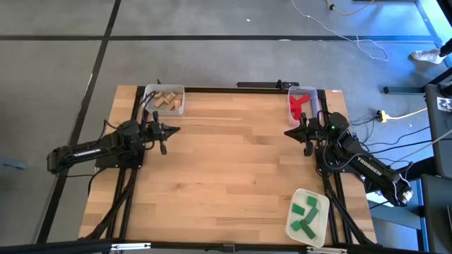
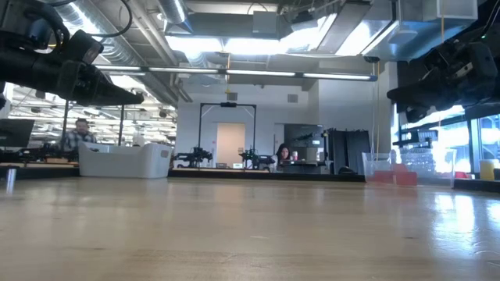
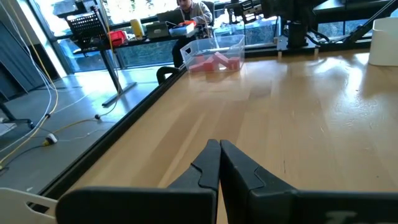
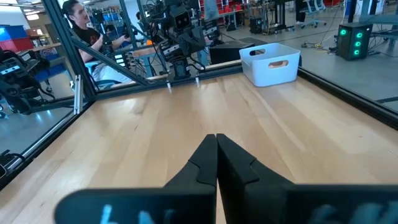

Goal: Sort & place blocks by color
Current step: Return to Home Position

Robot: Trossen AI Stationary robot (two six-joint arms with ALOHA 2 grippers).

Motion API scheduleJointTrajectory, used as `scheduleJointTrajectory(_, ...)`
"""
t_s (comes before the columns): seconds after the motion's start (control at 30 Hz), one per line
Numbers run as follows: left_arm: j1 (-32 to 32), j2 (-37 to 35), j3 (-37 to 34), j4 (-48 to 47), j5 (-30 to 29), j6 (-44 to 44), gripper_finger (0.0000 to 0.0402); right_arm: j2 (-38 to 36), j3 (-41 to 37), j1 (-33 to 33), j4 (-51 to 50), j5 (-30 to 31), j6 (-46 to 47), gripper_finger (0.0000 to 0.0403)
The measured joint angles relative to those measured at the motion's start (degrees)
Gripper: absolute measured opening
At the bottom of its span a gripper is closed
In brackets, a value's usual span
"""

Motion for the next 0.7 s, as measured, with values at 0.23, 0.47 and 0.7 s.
scheduleJointTrajectory(0.23, 0.0, 0.0, 0.0, 0.0, 0.0, 0.0, 0.0, 0.0, 0.0, 0.0, 0.0, 0.0, 0.0, 0.0001)
scheduleJointTrajectory(0.47, 0.0, 0.0, 0.0, 0.0, 0.0, 0.0, 0.0, 0.0, 0.0, 0.0, 0.0, 0.0, -0.1, 0.0012)
scheduleJointTrajectory(0.7, 0.0, 0.0, 0.0, 0.0, 0.0, 0.0, 0.0, 0.0, 0.0, 0.0, 0.0, 0.0, -0.1, 0.0013)
